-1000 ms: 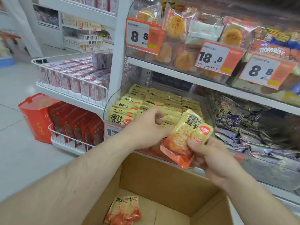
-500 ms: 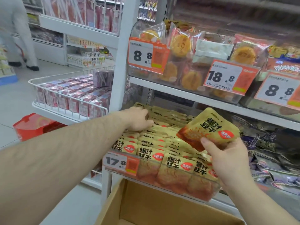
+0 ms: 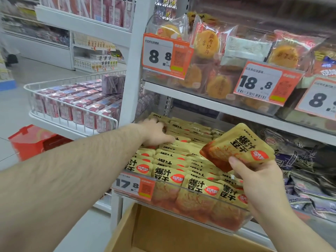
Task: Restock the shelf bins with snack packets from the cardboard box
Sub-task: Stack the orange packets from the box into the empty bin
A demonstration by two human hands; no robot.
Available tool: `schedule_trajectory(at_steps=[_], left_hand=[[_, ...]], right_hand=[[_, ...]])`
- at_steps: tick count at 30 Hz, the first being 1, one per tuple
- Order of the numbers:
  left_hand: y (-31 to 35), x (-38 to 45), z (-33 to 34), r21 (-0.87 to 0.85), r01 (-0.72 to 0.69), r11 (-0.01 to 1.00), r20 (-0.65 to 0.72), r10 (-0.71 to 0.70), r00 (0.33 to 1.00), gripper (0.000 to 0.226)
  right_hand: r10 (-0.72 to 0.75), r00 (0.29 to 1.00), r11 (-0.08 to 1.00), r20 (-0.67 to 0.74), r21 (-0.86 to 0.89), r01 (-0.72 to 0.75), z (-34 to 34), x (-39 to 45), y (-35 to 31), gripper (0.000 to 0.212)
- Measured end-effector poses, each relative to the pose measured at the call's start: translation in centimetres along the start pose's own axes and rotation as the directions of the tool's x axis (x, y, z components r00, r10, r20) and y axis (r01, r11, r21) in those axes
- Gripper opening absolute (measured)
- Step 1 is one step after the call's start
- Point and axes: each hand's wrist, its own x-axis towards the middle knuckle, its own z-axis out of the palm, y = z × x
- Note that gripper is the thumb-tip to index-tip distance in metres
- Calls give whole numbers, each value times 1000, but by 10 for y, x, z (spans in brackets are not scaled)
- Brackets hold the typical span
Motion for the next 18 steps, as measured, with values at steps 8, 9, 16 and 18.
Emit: schedule_trajectory(at_steps=[8,9,16,18], left_hand=[[3,3,3,55,50,997,-55,-47,997,85],[3,2,2,64,55,996,-49,-52,997,85],[6,-8,0,74,57,996,-41,-54,998,80],[4,-12,1,51,50,997,-31,-48,998,82]], right_hand=[[104,994,992,22,75,-105,1,11,-3,24],[105,994,992,20,73,-106,1,12,-2,25],[128,992,990,-4,64,-127,-1,14,-3,21],[142,990,988,-20,64,-140,-3,14,-3,20]])
